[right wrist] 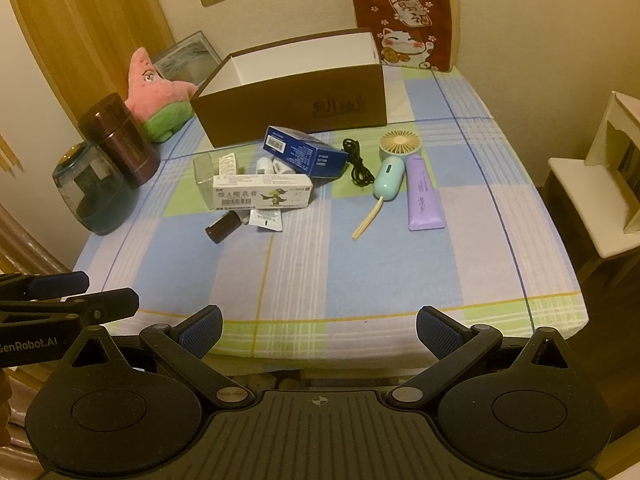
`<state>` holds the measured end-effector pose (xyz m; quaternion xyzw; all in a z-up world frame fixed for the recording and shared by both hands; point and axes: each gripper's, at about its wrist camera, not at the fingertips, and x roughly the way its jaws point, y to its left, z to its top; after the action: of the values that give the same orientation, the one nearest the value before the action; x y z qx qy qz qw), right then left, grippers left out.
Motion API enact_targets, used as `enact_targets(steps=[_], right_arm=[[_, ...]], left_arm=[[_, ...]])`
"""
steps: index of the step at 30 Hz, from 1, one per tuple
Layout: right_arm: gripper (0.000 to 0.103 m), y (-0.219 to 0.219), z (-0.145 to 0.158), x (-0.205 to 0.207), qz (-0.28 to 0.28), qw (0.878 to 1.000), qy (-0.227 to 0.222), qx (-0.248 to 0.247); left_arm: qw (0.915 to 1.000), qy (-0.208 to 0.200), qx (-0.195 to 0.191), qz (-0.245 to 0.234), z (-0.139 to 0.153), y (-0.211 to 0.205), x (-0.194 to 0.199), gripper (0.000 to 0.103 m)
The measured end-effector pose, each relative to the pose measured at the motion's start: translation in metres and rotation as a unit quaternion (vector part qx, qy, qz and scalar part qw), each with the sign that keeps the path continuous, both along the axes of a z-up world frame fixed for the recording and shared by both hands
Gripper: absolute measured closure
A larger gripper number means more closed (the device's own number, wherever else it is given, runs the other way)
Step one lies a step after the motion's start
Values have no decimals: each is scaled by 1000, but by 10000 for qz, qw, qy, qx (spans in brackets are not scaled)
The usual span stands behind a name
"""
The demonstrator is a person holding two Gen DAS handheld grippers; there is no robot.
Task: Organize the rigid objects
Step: 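Grasp the white medicine box with the left gripper while the right gripper grasps the purple tube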
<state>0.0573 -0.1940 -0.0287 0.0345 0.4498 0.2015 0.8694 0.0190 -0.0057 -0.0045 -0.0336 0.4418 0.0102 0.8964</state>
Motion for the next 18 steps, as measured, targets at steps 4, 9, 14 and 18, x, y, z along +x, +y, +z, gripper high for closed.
enact_targets(steps=[4,9,14,18], right_arm=[[0,-2,-5,8,-9,10000,-8,82],[1,-7,-10,23,-72,9999,-28,135],[7,-16,-14,41,-169,9997,9,180],[7,-21,-19,56,-276,9994,-3,197]], left_arm=[[10000,3,9,-31,-4,4,10,31],[10000,-6,-20,-92,-10,9,28,31],[9998,-65,-23,-203,-15,11,50,31],[9995,-108,21,-292,-20,11,67,31]])
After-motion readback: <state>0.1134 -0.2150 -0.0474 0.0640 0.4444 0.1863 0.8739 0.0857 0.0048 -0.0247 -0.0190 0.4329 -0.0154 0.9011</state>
